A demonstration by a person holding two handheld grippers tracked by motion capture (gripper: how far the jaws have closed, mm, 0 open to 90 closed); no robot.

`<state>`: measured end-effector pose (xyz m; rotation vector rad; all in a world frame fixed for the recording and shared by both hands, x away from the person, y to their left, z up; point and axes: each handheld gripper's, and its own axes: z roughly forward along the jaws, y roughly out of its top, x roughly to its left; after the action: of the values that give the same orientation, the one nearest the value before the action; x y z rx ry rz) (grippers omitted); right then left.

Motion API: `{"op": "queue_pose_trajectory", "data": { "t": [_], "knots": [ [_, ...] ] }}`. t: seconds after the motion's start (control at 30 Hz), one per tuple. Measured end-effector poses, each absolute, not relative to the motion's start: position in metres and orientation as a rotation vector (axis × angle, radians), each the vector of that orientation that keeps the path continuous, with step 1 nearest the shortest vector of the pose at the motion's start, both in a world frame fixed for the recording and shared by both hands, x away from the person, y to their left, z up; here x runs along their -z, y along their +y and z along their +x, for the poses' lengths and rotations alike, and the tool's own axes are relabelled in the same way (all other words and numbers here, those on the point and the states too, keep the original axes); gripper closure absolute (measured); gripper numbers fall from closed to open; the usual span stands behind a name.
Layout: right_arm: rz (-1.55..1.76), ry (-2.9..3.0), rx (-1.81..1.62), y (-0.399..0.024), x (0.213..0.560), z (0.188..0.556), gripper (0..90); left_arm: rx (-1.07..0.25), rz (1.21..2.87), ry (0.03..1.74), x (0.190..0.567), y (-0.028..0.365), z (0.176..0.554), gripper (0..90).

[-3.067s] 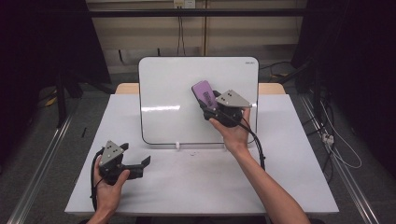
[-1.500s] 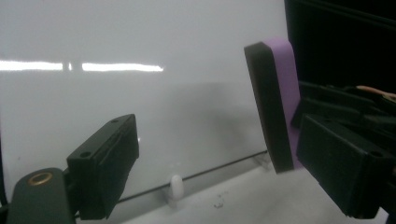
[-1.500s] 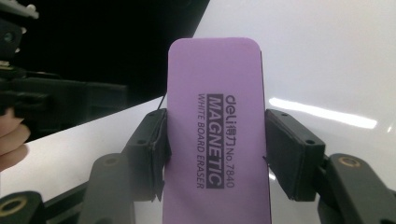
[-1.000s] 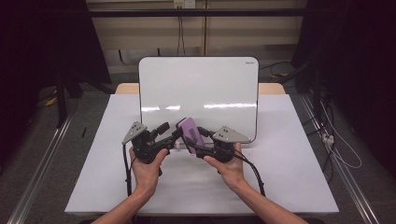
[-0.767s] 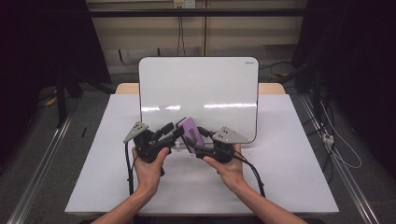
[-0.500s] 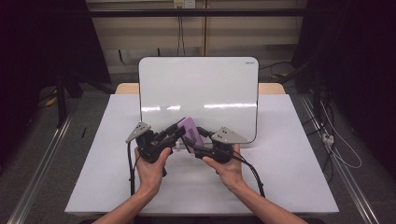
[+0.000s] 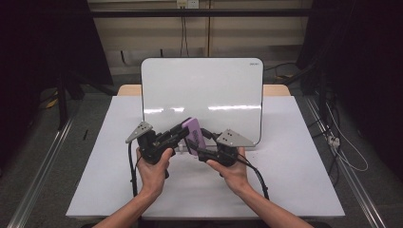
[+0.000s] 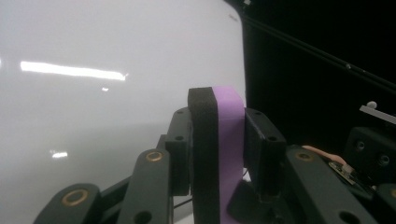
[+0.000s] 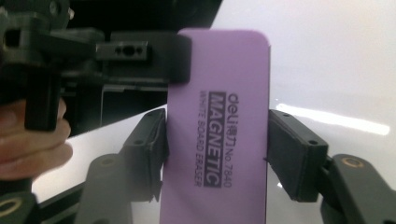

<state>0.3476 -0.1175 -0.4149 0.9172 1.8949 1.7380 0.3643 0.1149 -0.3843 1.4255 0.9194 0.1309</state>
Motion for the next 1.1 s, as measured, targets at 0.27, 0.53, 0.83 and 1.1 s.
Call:
{"op": "queue_pose_trajectory", "data": {
  "t": [0.27, 0.53, 0.83, 1.1],
  "knots": [
    [0.948, 1.971, -1.67, -0.117, 0.419, 0.349, 18.3, -0.206, 1.447, 0.91, 0.378, 0.124, 0.366, 66.5],
    [0.935, 1.972, -1.627, -0.131, 0.414, 0.343, 10.8, -0.369, 1.517, 0.848, 0.363, 0.132, 0.367, 66.7],
    [1.043, 1.946, -1.471, -0.165, 0.423, 0.343, 5.6, -0.45, 1.619, 0.842, 0.361, 0.134, 0.367, 67.0],
    [1.09, 1.933, -1.418, -0.197, 0.426, 0.333, 4.8, -0.535, 1.717, 0.82, 0.359, 0.137, 0.364, 67.0]
  ]
}}
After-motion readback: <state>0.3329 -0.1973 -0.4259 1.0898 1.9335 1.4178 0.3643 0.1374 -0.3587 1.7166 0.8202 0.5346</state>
